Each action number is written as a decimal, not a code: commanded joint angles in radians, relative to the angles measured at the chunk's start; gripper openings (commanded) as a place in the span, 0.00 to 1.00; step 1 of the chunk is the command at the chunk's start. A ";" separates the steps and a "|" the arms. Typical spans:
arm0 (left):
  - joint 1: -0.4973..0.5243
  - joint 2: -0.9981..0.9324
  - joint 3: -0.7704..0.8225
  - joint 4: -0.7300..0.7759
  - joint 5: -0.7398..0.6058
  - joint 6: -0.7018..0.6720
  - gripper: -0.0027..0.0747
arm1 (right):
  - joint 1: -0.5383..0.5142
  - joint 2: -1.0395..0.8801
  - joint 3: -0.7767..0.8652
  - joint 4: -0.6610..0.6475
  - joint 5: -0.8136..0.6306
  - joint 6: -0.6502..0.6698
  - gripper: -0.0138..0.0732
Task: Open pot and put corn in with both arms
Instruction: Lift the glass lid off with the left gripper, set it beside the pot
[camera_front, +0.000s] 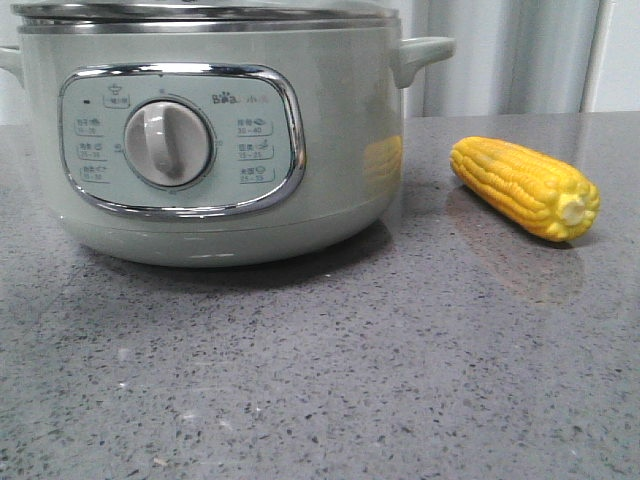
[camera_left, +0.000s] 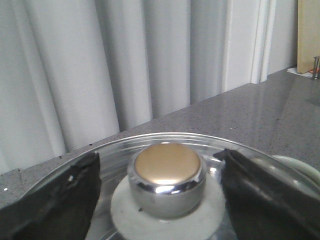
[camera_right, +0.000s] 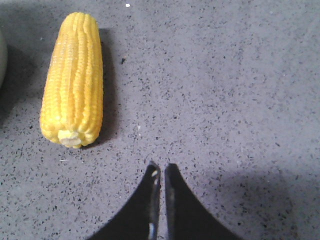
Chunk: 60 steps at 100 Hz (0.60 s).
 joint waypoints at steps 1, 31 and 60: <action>-0.024 0.017 -0.063 -0.006 -0.078 -0.008 0.61 | 0.001 0.003 -0.036 -0.007 -0.055 -0.008 0.08; -0.043 0.089 -0.123 -0.083 -0.043 -0.010 0.60 | 0.001 0.001 -0.036 -0.007 -0.038 -0.008 0.08; -0.041 0.089 -0.123 -0.083 -0.035 -0.010 0.11 | 0.001 0.001 -0.036 -0.007 -0.028 -0.008 0.08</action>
